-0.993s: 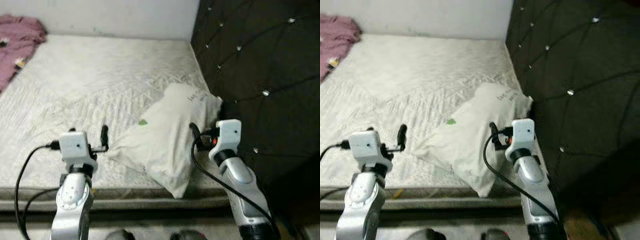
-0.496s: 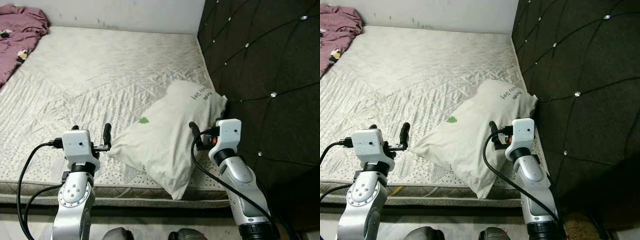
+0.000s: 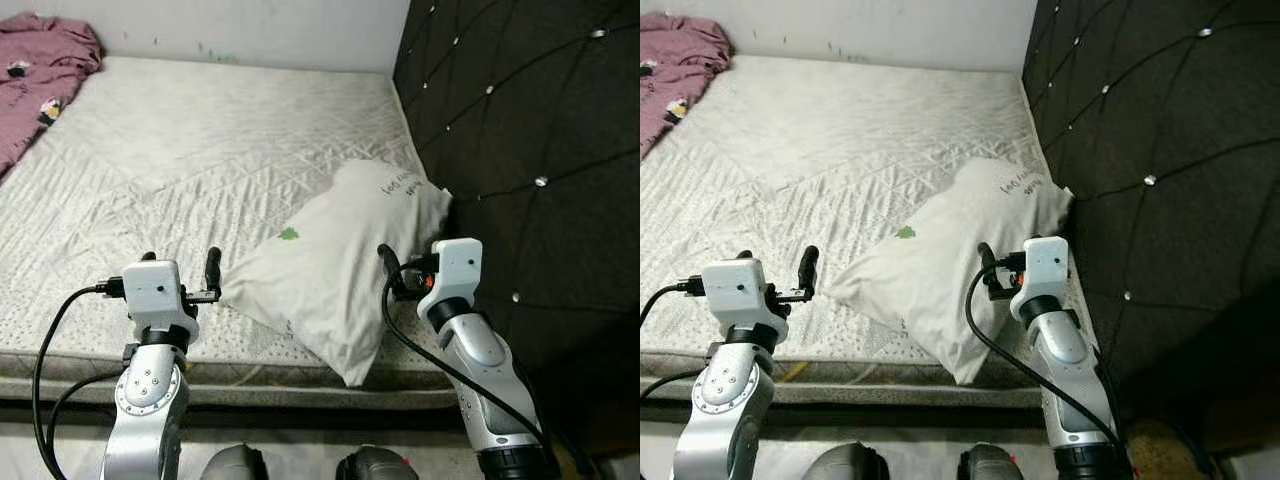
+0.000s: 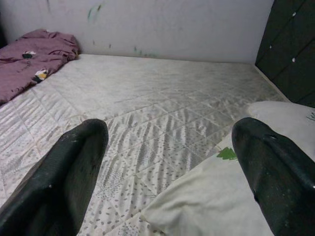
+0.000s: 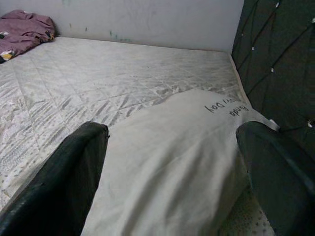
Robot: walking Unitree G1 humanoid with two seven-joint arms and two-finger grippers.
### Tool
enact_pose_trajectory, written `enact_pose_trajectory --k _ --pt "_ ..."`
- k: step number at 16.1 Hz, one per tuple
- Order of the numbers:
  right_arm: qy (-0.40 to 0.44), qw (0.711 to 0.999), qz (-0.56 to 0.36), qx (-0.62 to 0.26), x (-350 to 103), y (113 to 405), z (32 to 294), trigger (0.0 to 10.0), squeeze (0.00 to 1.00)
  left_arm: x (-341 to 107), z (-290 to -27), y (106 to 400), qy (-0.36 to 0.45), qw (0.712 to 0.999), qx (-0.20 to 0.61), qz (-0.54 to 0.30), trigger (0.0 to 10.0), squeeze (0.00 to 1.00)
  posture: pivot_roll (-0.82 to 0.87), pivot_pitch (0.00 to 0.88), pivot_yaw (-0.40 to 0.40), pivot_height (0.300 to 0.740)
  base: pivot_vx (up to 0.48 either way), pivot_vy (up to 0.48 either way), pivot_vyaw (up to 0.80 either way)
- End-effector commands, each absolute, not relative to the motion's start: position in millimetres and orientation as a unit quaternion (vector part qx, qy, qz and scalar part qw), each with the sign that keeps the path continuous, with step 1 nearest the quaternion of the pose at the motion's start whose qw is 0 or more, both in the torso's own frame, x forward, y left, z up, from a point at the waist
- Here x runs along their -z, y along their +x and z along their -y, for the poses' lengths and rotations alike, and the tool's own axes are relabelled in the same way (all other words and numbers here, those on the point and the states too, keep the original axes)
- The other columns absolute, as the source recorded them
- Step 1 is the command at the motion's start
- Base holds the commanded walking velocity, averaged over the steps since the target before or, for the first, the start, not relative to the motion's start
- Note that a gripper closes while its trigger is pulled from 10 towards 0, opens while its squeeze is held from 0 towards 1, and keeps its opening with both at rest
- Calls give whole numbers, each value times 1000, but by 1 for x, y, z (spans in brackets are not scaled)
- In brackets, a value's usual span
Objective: Clean up the room
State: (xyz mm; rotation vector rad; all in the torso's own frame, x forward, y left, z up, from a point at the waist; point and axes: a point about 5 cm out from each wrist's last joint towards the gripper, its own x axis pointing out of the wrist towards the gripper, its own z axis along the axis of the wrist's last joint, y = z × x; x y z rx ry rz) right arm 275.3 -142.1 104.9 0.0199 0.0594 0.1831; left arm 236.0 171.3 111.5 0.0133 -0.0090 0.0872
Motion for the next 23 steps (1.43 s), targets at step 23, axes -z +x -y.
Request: enact_pose_trajectory --k 23 --pt "0 995 -24 -96 -109 278 142 10000 0 -112 -173 238 -2 999 -37 5 10000 0 -45 58 -43 691 193 0 0"
